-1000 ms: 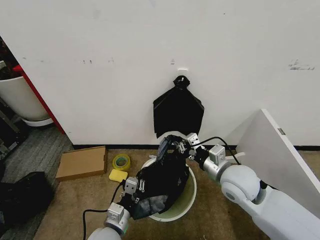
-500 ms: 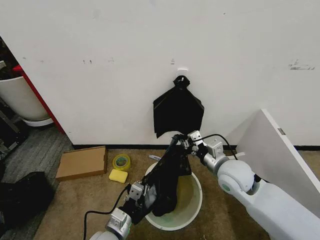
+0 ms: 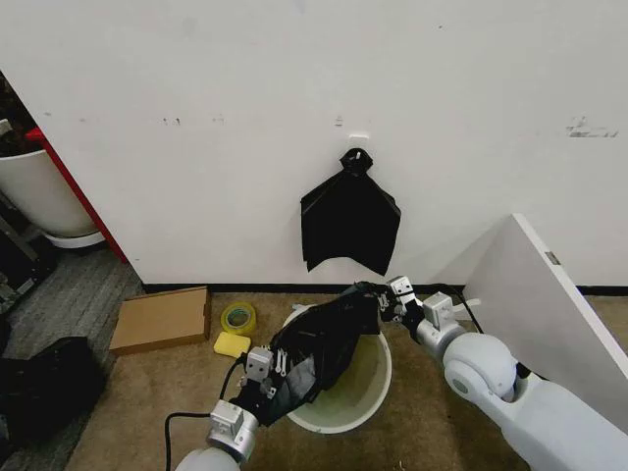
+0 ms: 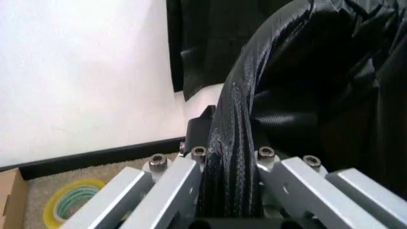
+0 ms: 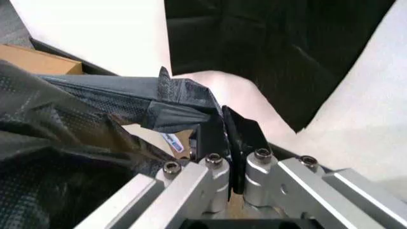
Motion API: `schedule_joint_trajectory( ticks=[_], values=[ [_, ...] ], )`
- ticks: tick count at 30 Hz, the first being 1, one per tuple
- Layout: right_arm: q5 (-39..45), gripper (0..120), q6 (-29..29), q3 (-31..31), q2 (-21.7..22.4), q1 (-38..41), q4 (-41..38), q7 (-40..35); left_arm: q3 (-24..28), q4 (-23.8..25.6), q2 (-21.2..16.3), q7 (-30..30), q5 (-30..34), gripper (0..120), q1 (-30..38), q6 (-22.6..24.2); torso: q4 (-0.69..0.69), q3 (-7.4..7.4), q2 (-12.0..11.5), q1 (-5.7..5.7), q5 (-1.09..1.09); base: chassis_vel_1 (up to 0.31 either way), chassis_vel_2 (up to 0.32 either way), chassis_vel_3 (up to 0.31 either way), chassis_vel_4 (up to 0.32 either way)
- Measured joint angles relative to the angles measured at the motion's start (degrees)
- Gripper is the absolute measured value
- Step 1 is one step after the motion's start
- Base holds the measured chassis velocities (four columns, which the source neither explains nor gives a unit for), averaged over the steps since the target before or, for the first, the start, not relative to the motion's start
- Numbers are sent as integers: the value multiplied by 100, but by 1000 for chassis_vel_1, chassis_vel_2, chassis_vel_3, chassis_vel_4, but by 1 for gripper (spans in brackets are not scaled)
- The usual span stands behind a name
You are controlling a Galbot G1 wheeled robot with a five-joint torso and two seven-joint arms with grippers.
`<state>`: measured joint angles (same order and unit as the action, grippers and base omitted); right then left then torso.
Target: Place the garbage bag over the trash bin.
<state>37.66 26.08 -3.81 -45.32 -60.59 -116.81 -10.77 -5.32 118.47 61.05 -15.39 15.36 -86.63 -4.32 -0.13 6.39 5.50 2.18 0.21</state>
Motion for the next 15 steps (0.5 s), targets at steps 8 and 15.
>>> schedule_joint_trajectory(
  ticks=[8,15],
  values=[
    [315,0,-12,-274,104,-299,-88,144,-76,71,1,-67,305,3,-1,-52,0,0,0,0,0,0,0,0,0],
    [419,1,-159,-342,87,-367,-158,177,-101,112,0,-71,326,3,-8,-59,0,0,0,0,0,0,0,0,0]
  ],
)
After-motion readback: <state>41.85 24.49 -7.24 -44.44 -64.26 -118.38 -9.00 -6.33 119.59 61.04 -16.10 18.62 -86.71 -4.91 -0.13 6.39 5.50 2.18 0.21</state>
